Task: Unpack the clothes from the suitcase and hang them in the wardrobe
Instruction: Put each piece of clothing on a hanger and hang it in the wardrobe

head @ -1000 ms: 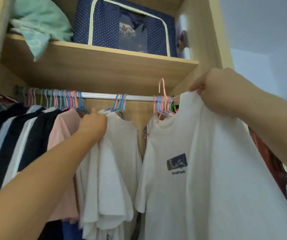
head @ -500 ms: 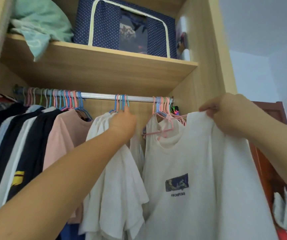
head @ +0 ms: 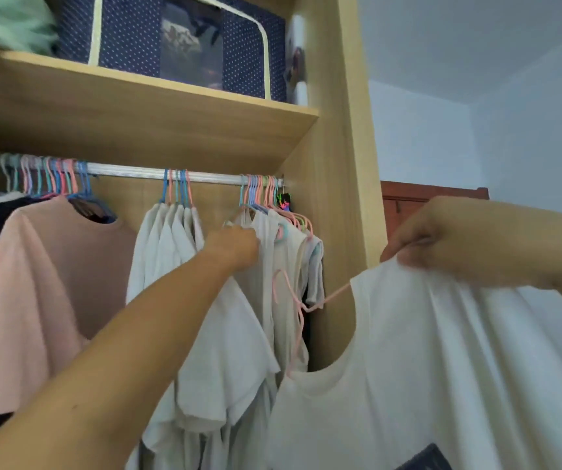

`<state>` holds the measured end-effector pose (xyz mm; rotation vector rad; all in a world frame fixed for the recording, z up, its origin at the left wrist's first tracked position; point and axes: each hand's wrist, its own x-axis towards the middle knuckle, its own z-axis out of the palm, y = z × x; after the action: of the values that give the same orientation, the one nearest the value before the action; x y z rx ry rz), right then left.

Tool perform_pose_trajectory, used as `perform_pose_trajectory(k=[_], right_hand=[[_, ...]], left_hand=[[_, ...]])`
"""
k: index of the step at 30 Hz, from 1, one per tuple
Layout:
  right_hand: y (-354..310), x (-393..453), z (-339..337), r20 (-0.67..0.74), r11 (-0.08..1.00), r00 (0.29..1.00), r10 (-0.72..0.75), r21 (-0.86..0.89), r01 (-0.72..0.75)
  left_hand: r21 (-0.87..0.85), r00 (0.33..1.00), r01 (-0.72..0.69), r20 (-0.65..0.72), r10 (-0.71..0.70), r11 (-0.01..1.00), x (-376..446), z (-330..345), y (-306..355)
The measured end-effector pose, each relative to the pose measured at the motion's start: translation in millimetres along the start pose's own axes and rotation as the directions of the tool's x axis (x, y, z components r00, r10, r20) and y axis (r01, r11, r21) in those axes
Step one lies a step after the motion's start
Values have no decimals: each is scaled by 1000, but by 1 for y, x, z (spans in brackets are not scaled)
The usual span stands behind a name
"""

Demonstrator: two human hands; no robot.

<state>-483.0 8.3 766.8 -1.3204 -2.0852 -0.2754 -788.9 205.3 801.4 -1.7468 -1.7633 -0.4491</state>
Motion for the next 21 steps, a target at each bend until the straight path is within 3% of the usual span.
perform_pose_trajectory(k=[2,5,10,12,14,16,18,19,21], right_hand=[[-3,2,6,-41,999,998,-51,8,51],[-13,15,9,-164,995,981,-101,-39,96],[-50,50,-21,-306,986,945,-119,72,147],[-68,81,-17,-351,989,928,-129,16,144],[-85,120,5,-390,991,912,-131,-36,127],[-101,151,35,-394,995,914,-97,-51,83],[-115,173,60,-403,994,911,-85,-100,49],[-121,184,69,-432,992,898,-83,-122,34],[-132,208,80,-510,989,857,-75,-145,1]], left_hand=[[311,992,-2,124,-39,950,-31,10,-25],[520,949,-61,296,-113,852,-71,22,-56],[559,946,-185,323,-7,808,-111,6,-90],[580,932,-270,358,57,768,-123,3,-101],[588,956,-246,280,91,771,-130,3,-111],[517,997,-68,62,42,853,-130,5,-121],[310,978,135,-194,-77,941,-122,7,-134],[161,953,197,-263,-151,967,-117,7,-142],[-128,935,226,-250,-252,966,-109,5,-158]])
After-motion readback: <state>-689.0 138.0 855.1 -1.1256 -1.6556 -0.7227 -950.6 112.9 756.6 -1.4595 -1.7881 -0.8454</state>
